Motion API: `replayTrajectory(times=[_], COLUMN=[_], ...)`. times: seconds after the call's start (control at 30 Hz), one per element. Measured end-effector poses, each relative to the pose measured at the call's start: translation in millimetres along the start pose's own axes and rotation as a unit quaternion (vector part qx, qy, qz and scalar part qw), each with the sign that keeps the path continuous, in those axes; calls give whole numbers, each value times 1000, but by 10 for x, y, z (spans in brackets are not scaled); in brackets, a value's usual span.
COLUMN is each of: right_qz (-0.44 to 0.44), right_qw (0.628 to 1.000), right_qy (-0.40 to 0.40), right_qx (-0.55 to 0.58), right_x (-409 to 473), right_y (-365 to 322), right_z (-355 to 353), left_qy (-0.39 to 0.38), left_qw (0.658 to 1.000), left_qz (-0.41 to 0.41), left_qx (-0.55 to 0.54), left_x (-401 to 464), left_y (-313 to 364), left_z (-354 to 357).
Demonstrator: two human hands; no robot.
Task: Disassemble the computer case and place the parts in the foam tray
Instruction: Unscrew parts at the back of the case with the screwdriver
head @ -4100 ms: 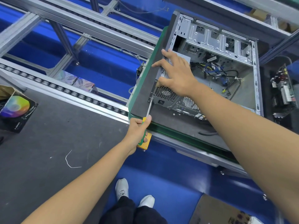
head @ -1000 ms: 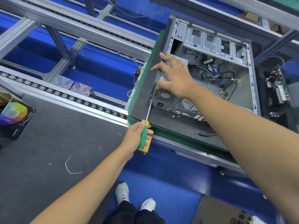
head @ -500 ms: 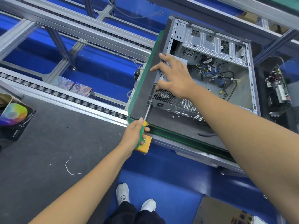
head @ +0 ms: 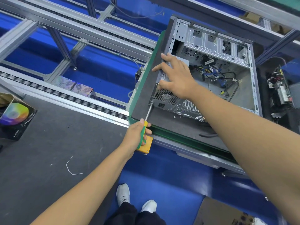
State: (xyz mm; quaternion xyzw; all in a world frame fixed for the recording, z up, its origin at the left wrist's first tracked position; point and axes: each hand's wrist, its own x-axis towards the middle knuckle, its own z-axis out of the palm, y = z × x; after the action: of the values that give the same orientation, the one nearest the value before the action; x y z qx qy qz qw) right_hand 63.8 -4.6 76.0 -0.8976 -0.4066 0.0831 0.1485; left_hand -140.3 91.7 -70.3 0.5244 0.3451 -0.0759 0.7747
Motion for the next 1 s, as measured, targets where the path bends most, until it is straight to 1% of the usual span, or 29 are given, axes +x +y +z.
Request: replayTrajectory(times=[0.13, 0.2, 0.27, 0.33, 0.4, 0.5, 0.57, 0.67, 0.77, 0.83, 0.93, 1.0], right_qz=[-2, -1, 2, 1, 0, 1, -1, -2, 0, -1, -2, -2], right_qw=[1000, 1000, 1000, 1000, 1000, 1000, 1000, 1000, 1000, 1000, 1000, 1000], right_qy=[0, -1, -3, -4, -3, 1, 2, 7, 6, 6, 7, 8], right_qx=[-4, -5, -2, -1, -3, -4, -4, 3, 6, 5, 4, 5], right_x=[9, 7, -1, -3, -3, 0, 1, 8, 19, 23, 32, 36], right_y=[7, 7, 4, -4, -13, -13, -2, 13, 32, 35, 39, 45], right_z=[2, -2, -8, -12, -12, -7, -3, 6, 20, 27, 39, 42], left_qy=[50, 74, 63, 29, 15, 15, 29, 47, 2, -11, -14, 9], left_qw=[996, 994, 996, 999, 999, 997, 994, 993, 997, 997, 996, 992], left_qz=[52, 71, 65, 41, 25, 44, 65, 84, 66, 46, 49, 68], left_qx=[56, 36, 26, 7, 13, 61, 82, 68, 47, 54, 79, 104], left_x=[2, 17, 27, 23, 25, 16, -5, -9, -23, -36, -43, -47], left_y=[-42, -66, -59, -34, -6, 2, -17, -12, 32, 58, 65, 49], left_z=[-4, -37, -60, -55, -56, -56, -48, -78, -80, -63, -28, 4])
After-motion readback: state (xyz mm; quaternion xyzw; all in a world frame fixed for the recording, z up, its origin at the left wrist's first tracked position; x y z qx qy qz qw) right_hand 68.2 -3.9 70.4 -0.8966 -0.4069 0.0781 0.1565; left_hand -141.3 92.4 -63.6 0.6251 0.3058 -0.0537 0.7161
